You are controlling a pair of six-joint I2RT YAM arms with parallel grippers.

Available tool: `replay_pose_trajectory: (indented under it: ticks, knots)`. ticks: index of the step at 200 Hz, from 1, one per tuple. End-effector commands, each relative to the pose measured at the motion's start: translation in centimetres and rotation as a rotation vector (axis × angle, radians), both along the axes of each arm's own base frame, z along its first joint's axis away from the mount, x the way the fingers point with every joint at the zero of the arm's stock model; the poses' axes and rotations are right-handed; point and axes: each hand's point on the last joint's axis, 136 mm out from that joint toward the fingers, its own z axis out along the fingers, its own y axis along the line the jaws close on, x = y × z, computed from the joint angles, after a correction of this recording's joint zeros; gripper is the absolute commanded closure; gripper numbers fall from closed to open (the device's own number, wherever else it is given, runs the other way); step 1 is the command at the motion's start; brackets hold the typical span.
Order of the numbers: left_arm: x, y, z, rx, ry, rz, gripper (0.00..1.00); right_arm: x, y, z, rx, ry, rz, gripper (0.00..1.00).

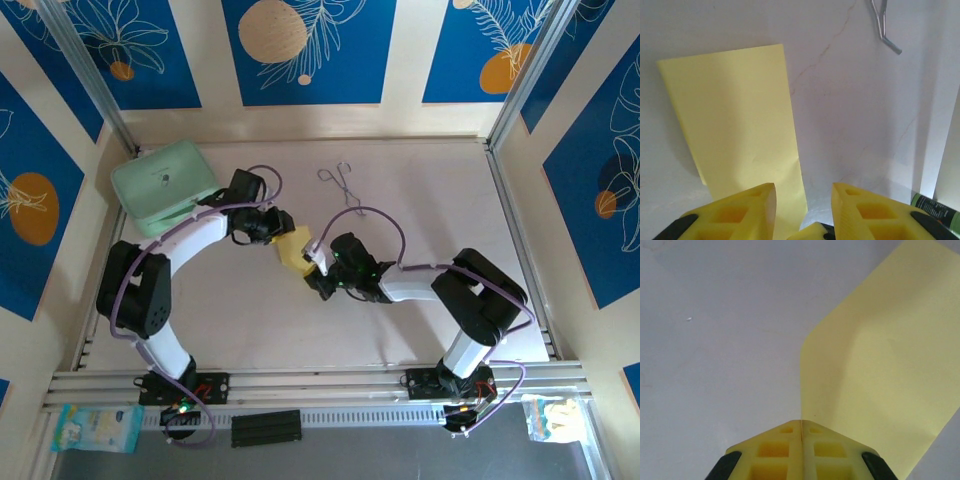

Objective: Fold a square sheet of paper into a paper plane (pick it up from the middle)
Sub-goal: Third fold the triangle at the center of the table.

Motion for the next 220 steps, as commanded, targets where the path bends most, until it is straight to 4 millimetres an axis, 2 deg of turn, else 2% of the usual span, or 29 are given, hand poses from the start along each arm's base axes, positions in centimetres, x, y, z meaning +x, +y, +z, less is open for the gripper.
replay_pose_trajectory:
  ticks: [1,38,74,158,220]
  knots:
    - [-0.6,-1.2,-2.0,-0.009,0.043,-0.055,0.68,-1.2,1.2,1.5,0.09,0.128,0.029,0.96]
    - [-0.3,-1.8,-4.6,0.047,0.099,-0.08,0.73,-1.8,1.8,1.5,0.123,0.223,0.037,0.97]
    - [-0.7,-1.1,-6.9,0.123,0.145,-0.093,0.78,-1.4,1.7,1.0,0.134,0.279,0.014,0.98]
    - [-1.1,-0.5,-9.8,0.214,0.202,-0.13,0.86,0.1,1.2,0.1,0.117,0.377,-0.059,1.0]
    - [-1.7,-0.3,-11.1,0.252,0.229,-0.152,0.9,1.5,0.6,-0.9,0.06,0.39,-0.139,1.0]
